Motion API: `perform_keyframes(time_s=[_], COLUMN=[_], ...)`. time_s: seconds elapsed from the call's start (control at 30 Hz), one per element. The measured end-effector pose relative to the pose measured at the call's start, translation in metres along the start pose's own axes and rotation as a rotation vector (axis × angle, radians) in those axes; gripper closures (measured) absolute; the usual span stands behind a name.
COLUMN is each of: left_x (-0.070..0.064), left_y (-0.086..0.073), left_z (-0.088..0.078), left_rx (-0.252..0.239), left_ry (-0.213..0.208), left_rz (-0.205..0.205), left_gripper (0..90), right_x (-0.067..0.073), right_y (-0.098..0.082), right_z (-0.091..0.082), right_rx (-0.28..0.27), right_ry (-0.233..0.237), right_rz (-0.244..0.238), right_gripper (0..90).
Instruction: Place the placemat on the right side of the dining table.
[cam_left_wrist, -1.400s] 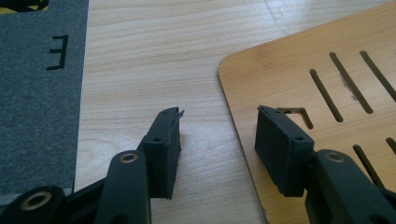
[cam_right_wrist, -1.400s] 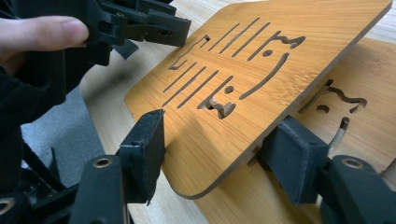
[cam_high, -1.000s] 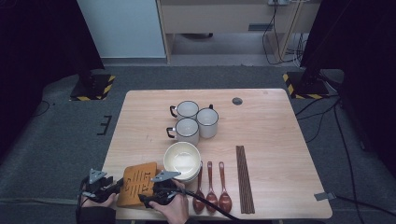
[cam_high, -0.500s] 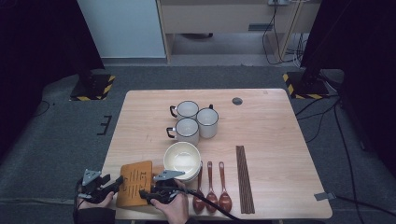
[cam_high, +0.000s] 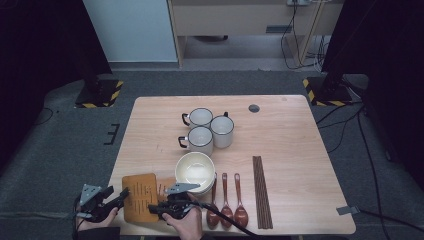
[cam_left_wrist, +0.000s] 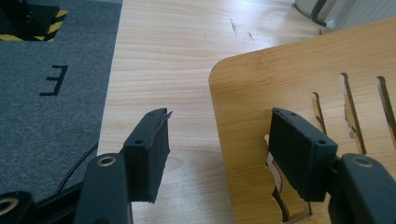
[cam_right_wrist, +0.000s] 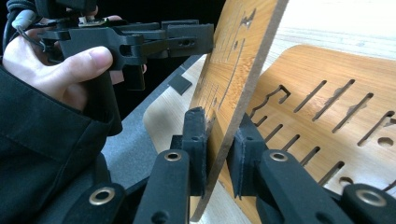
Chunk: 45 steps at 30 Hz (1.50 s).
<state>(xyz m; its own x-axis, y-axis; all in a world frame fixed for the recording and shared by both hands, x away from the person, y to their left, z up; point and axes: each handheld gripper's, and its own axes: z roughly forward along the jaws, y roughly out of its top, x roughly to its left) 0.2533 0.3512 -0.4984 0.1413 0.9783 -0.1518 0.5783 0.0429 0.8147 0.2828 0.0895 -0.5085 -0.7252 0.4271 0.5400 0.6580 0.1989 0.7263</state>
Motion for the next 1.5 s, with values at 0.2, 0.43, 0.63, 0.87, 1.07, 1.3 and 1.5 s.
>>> perform_keyframes(time_s=[0.2, 0.43, 0.63, 0.87, 1.07, 1.3, 1.5], left_x=[0.000, 0.001, 0.001, 0.002, 0.002, 0.002, 0.002], left_y=[-0.001, -0.002, -0.002, -0.002, -0.001, -0.002, -0.002], left_z=[-0.007, -0.013, -0.015, -0.016, -0.016, -0.015, -0.012], left_rx=[-0.025, -0.055, -0.063, -0.074, -0.080, -0.073, -0.062], left_ry=[0.003, 0.003, 0.004, 0.006, 0.006, 0.010, 0.010], left_rz=[-0.001, -0.002, 0.001, -0.003, -0.004, -0.004, 0.001], left_gripper=[37.1, 37.2, 37.5, 37.7, 37.6, 37.8, 38.1], right_x=[0.000, 0.000, 0.001, 0.001, 0.000, -0.001, -0.001], right_y=[-0.001, -0.001, -0.001, 0.002, 0.008, 0.016, 0.027], right_z=[-0.001, -0.001, -0.002, -0.005, -0.012, -0.025, -0.040], right_rx=[-0.013, -0.023, -0.033, -0.046, -0.060, -0.097, -0.144], right_ry=[0.031, 0.048, 0.045, 0.036, 0.021, 0.020, 0.017], right_rz=[0.027, 0.053, 0.052, 0.034, 0.010, -0.003, -0.019], right_gripper=[82.9, 86.3, 86.9, 87.1, 87.1, 87.1, 87.1])
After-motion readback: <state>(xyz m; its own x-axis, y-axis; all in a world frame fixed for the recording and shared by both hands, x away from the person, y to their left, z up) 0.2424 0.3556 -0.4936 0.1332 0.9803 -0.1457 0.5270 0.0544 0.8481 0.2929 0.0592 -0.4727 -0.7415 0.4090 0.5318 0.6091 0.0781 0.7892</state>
